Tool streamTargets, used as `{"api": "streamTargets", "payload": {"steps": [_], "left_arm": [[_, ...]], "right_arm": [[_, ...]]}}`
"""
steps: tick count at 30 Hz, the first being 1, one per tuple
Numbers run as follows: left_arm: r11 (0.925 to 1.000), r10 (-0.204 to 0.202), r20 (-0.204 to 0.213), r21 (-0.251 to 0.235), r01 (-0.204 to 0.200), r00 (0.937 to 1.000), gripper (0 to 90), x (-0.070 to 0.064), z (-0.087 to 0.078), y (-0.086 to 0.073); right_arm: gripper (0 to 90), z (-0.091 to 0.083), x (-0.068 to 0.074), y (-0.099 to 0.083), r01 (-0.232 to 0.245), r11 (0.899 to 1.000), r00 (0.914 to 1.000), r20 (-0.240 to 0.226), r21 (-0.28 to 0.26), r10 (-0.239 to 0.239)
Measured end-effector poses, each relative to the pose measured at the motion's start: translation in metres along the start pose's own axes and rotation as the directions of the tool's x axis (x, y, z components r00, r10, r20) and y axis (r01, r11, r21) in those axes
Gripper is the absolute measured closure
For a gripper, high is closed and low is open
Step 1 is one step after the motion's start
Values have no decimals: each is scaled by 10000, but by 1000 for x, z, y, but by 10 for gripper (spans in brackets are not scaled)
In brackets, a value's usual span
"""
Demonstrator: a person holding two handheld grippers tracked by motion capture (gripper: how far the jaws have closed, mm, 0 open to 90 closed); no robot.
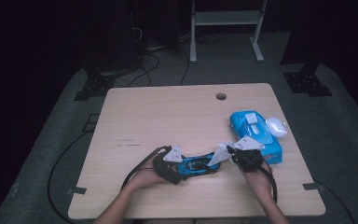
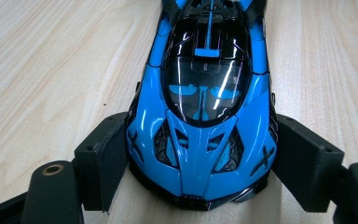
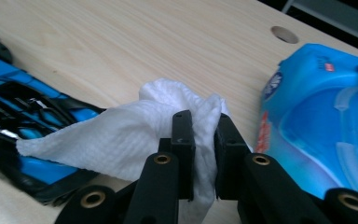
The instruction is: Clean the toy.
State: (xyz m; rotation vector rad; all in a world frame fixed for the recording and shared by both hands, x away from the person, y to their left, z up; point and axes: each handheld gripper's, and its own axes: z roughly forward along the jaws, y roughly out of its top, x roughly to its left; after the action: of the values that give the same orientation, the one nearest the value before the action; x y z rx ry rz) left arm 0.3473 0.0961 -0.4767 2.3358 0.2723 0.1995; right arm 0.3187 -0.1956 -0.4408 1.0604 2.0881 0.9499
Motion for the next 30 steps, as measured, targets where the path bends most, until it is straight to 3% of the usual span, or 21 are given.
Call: {"api": "streamTargets", "payload": {"steps": [2, 5, 8, 10, 12, 17, 24, 27, 28, 30], "left_arm": [[10000, 4, 2, -5, -4, 10000, 242, 0, 0, 0], [10000, -6, 2, -20, 6, 10000, 242, 0, 0, 0], [10000, -21, -2, -17, 21, 10000, 242, 0, 0, 0], [10000, 1, -10, 8, -1, 10000, 242, 0, 0, 0], [10000, 27, -8, 20, -27, 10000, 242, 0, 0, 0], [10000, 25, 4, 14, -25, 10000, 242, 0, 0, 0], [10000, 36, -5, 52, -36, 10000, 242, 0, 0, 0], [10000, 27, -3, 57, -27, 10000, 242, 0, 0, 0], [10000, 36, 1, 55, -36, 10000, 242, 0, 0, 0], [10000, 45, -2, 55, -45, 10000, 243, 0, 0, 0]], "right_arm": [[801, 0, 1, 0, 55, 10000, 9998, -176, 12, -55], [795, 0, 15, 0, 834, 9965, 9946, -636, 100, -826], [786, -1, 32, 2, 1816, 9833, 9795, -900, 73, -1802], [775, -2, 41, 3, 2230, 9748, 9706, -953, 119, -2209], [763, -2, 45, 3, 2408, 9705, 9617, -1365, 62, -2378], [677, 0, 42, 3, 2098, 9776, 9467, -2533, 151, -1992], [532, 6, 42, 2, 1867, 9815, 8992, -4095, 414, -1538], [561, 9, 47, 1, 2177, 9752, 9003, -3943, 407, -1845], [588, 9, 47, 1, 2191, 9750, 9030, -3861, 372, -1882], [660, 9, 46, 1, 2129, 9764, 9006, -3949, 360, -1818]]}}
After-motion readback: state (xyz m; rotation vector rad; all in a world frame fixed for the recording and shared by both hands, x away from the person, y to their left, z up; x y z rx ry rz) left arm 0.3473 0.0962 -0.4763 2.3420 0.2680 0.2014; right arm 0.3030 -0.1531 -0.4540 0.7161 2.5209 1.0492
